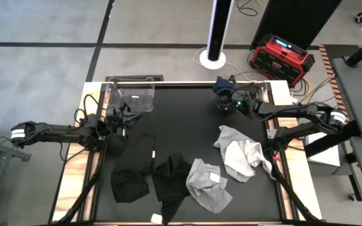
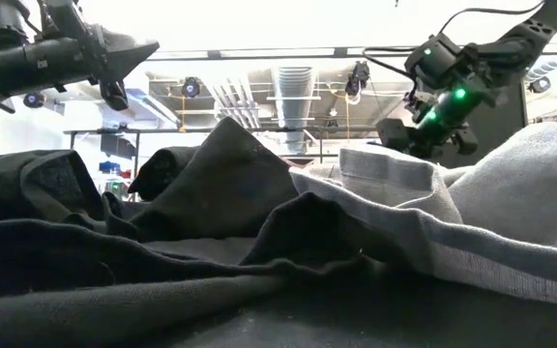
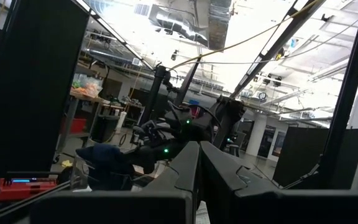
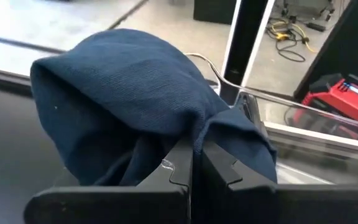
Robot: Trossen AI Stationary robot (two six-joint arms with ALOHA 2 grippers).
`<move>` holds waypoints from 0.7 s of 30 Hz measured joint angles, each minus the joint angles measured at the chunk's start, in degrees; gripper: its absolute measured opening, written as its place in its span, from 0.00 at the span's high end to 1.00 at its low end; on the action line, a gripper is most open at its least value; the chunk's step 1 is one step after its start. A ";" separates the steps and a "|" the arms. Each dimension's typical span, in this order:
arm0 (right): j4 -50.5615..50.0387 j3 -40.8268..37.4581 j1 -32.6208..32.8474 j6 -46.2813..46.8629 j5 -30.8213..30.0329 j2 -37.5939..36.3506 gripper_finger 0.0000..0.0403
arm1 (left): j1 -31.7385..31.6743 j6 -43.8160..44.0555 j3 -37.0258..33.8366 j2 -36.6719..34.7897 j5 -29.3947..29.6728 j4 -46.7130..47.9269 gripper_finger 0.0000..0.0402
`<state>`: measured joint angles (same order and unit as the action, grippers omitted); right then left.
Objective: Sort towels by color in basket
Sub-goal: Put the blue towel into the right transparent bin
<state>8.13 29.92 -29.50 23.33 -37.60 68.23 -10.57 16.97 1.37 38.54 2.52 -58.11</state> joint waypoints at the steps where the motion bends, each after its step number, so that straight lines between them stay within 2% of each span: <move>1: -1.56 0.75 0.00 0.07 0.08 0.00 0.98 | 0.00 0.00 0.00 0.00 0.00 0.00 1.00; 10: -9.62 5.37 0.00 0.12 0.08 0.00 0.96 | 0.00 -0.02 0.00 0.00 0.02 0.00 1.00; 21: -8.91 4.87 0.00 2.43 0.10 0.02 0.98 | 0.00 -0.02 0.00 0.00 0.02 0.05 1.00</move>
<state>-0.78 34.79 -29.50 25.75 -37.50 68.25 -10.57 16.95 1.37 38.54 2.55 -58.06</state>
